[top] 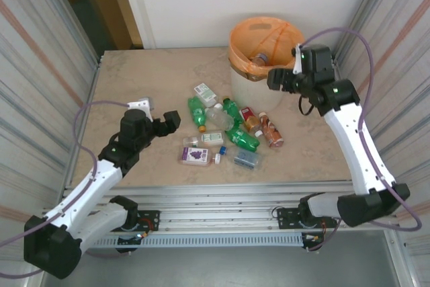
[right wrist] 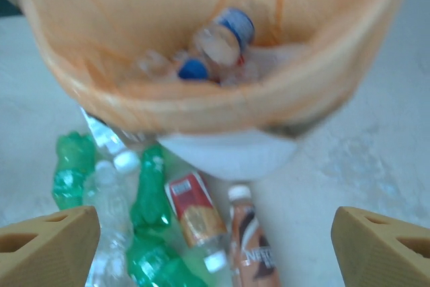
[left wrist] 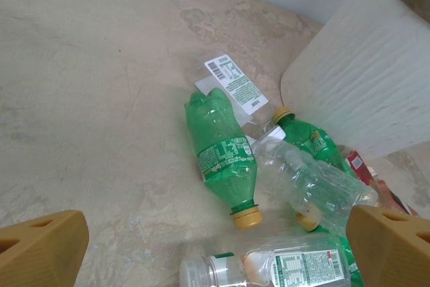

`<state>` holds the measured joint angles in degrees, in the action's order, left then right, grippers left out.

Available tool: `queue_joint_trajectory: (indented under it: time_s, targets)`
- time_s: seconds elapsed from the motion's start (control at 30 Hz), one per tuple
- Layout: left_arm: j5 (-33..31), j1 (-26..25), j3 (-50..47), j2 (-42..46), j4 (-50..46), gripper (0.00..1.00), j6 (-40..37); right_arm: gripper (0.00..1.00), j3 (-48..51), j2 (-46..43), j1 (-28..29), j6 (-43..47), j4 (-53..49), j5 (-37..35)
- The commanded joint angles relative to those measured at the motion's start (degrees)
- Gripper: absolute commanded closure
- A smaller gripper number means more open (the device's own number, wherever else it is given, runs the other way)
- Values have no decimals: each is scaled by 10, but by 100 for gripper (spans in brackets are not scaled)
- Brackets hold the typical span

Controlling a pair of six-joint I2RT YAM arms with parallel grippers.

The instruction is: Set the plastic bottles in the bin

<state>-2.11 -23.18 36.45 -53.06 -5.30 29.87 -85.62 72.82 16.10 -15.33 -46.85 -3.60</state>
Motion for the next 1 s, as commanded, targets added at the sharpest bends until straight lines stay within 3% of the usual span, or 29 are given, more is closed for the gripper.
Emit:
queue_joint_trajectory:
  time_s: [0.0, 0.17, 0.4, 0.6, 0.97]
  targets:
    - [7, 5, 17, -14, 16, 1, -1, 8, 73, -49, -1, -27, 14, -23]
    - [32, 5, 21, -42, 29, 1, -2, 6, 176, -86, -4, -59, 12, -15]
    - [46, 5, 26, -65, 37, 1, 5, 2, 267, -49, -11, -81, 39, 65]
    - [55, 5, 30, -75, 36, 1, 6, 0, 289, 10, -41, -73, 61, 95]
    - [62, 5, 30, -75, 30, 1, 2, 11, 278, 128, -61, -60, 79, 111]
